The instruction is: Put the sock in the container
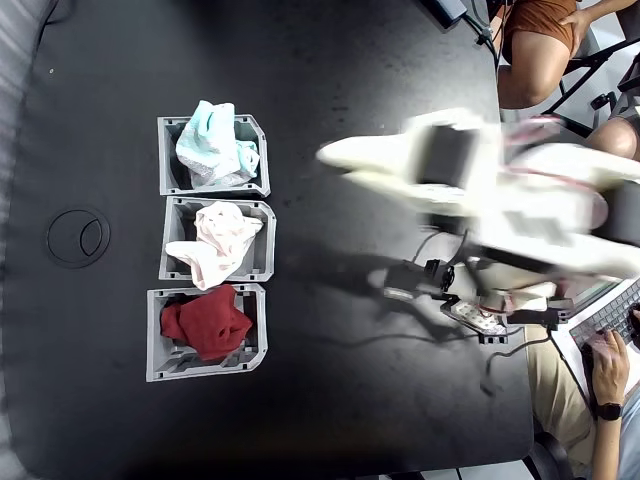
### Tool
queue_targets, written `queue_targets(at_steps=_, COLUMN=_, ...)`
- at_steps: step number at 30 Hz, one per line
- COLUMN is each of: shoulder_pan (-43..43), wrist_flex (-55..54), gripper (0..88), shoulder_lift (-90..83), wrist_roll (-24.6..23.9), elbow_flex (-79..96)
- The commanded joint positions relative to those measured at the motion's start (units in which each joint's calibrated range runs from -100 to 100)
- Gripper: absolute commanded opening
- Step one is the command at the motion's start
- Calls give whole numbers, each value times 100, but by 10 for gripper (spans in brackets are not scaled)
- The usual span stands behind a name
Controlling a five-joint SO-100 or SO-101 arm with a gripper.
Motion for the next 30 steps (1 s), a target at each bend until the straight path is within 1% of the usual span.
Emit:
queue_targets(at_steps=1, shoulder_pan=-90, wrist_flex=185, gripper=12, shoulder_lift=-997, wrist_roll=-24, elbow_flex=-198)
queue_targets(at_steps=8, shoulder_pan=-113, wrist_flex=185, gripper=11, shoulder_lift=-2703, wrist_roll=-18, elbow_flex=-180)
queue_targets(at_steps=11, shoulder_pan=-507, wrist_flex=185, gripper=11, shoulder_lift=-3448, wrist_roll=33, elbow_flex=244)
queue_targets(at_steps=14, shoulder_pan=-861, wrist_flex=185, gripper=11, shoulder_lift=-4268, wrist_roll=39, elbow_flex=1371)
queue_targets(at_steps=20, shoulder_pan=-1396, wrist_flex=185, gripper=12, shoulder_lift=-5907, wrist_roll=28, elbow_flex=4265)
queue_targets(at_steps=26, shoulder_pan=-2042, wrist_flex=125, gripper=12, shoulder_lift=-7915, wrist_roll=33, elbow_flex=6772)
queue_targets(at_steps=30, shoulder_pan=-2160, wrist_flex=-105, gripper=12, shoulder_lift=-8985, wrist_roll=39, elbow_flex=8594)
